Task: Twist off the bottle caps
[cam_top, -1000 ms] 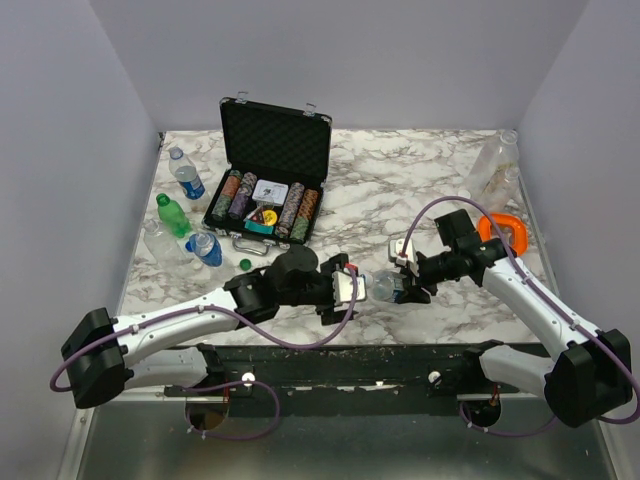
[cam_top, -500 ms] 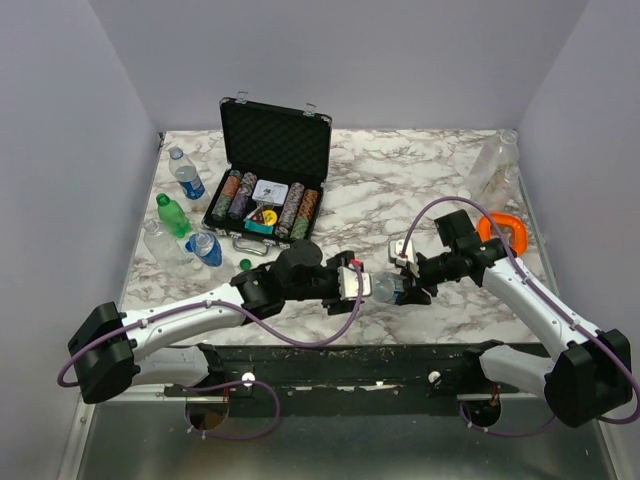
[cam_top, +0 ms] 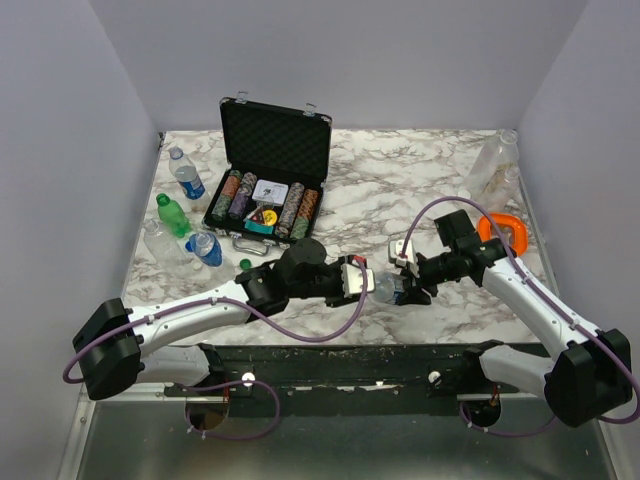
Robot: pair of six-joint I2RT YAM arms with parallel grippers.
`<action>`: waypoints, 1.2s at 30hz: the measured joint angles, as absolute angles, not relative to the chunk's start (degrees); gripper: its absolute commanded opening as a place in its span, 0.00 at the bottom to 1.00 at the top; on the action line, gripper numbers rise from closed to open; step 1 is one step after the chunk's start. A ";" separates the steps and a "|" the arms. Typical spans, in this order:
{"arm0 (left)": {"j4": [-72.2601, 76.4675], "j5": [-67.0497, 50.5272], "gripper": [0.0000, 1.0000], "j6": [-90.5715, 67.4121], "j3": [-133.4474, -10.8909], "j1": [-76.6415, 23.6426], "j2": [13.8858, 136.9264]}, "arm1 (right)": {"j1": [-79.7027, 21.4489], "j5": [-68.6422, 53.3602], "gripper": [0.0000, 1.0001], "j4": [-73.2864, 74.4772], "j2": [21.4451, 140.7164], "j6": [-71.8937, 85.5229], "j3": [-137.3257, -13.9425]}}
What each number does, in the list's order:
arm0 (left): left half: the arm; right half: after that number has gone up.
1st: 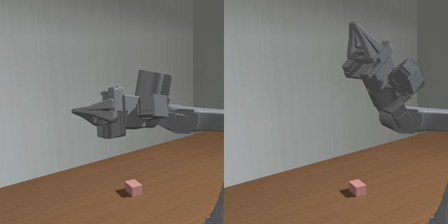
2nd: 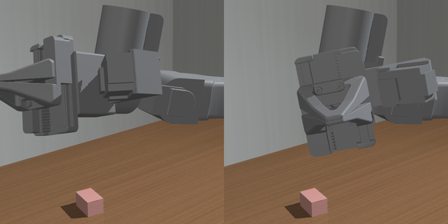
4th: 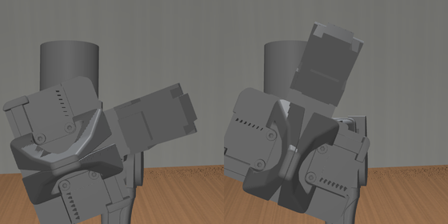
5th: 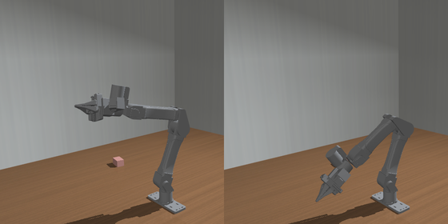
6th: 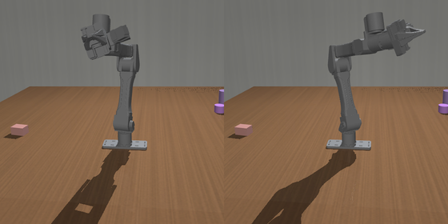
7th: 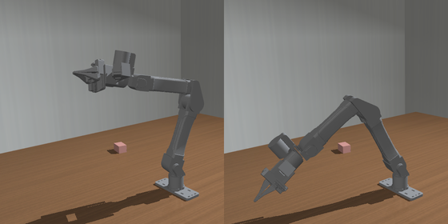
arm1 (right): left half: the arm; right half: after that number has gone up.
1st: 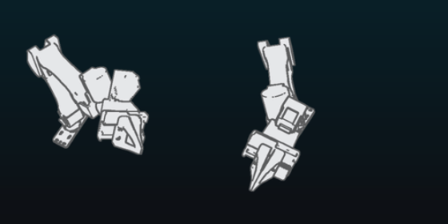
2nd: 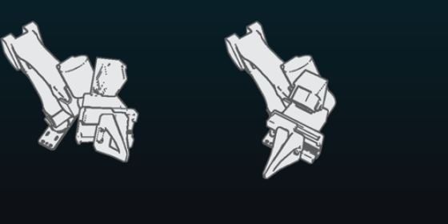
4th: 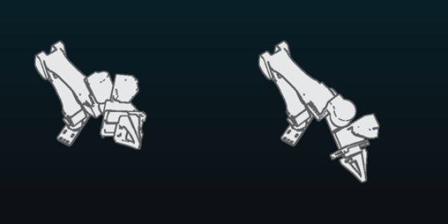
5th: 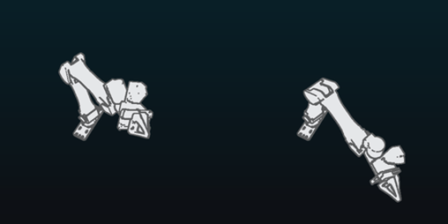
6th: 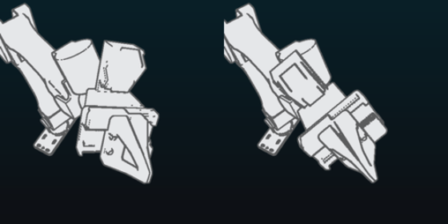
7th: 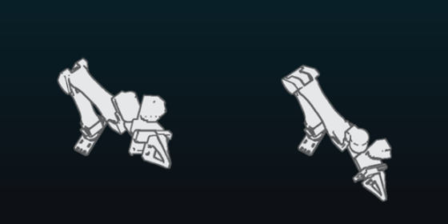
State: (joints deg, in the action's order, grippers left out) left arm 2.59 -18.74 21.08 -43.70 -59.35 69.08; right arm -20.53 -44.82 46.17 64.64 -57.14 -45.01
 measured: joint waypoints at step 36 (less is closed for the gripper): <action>7.90 -14.74 0.00 -34.15 -41.32 -56.36 68.99 | -20.51 -45.30 0.29 48.53 65.76 -56.82 -45.01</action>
